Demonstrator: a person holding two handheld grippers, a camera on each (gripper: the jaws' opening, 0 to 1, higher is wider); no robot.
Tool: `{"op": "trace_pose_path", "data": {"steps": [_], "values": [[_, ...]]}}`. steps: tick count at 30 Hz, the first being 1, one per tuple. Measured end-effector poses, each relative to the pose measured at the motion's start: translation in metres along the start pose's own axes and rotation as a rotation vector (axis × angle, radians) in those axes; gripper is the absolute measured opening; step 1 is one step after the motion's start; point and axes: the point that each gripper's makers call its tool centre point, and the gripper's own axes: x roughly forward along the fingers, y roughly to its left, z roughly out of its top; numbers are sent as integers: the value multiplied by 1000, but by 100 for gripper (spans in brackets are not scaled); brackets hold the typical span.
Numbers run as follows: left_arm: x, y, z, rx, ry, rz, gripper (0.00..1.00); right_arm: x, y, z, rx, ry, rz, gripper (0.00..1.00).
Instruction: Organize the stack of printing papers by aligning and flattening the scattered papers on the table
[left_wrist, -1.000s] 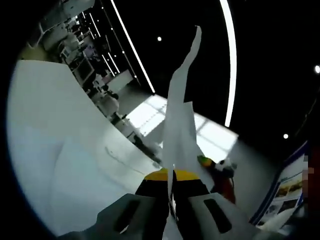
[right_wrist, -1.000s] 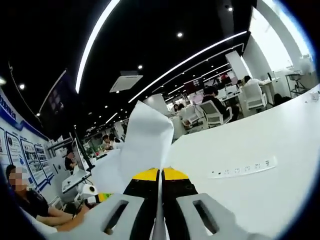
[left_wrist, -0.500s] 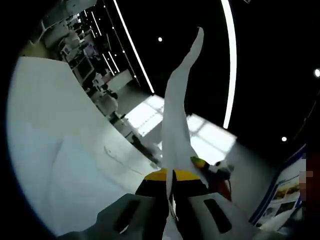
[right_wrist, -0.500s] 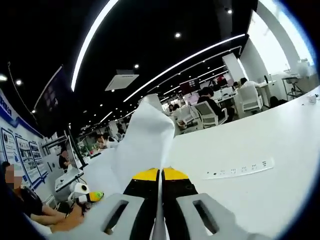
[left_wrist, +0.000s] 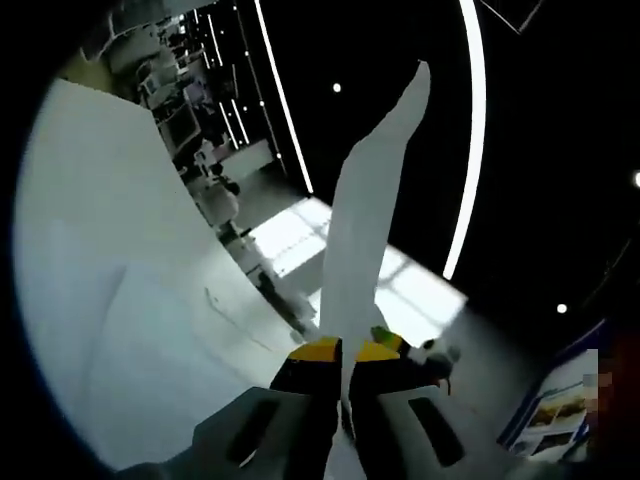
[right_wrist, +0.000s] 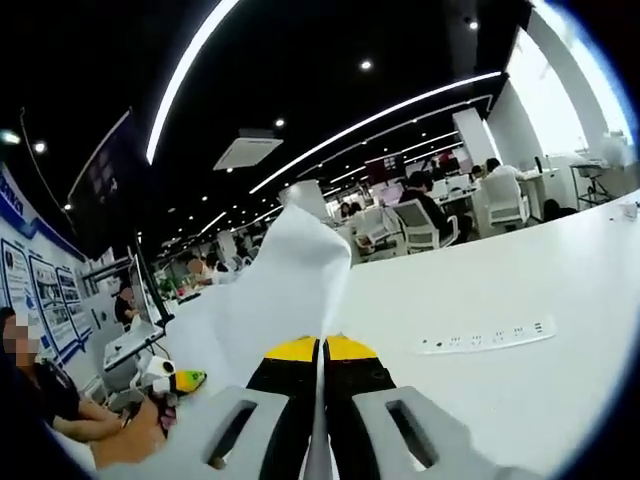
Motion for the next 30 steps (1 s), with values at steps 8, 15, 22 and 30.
{"op": "trace_pose_path", "data": {"steps": [8,15,22,30], "values": [[1,1,5,-41,-28,-17,9,7,7,-12,-5,42,12,0],[0,4,11,-64,-49,-15,9,11,10,-15,11,49,20,0],[-1,4,12,-72,-51,-16,9,20,19,-22,15,64,41,0],[-1,4,13,-75,-52,-18,9,27,28,-29,30,70,55,0]]}}
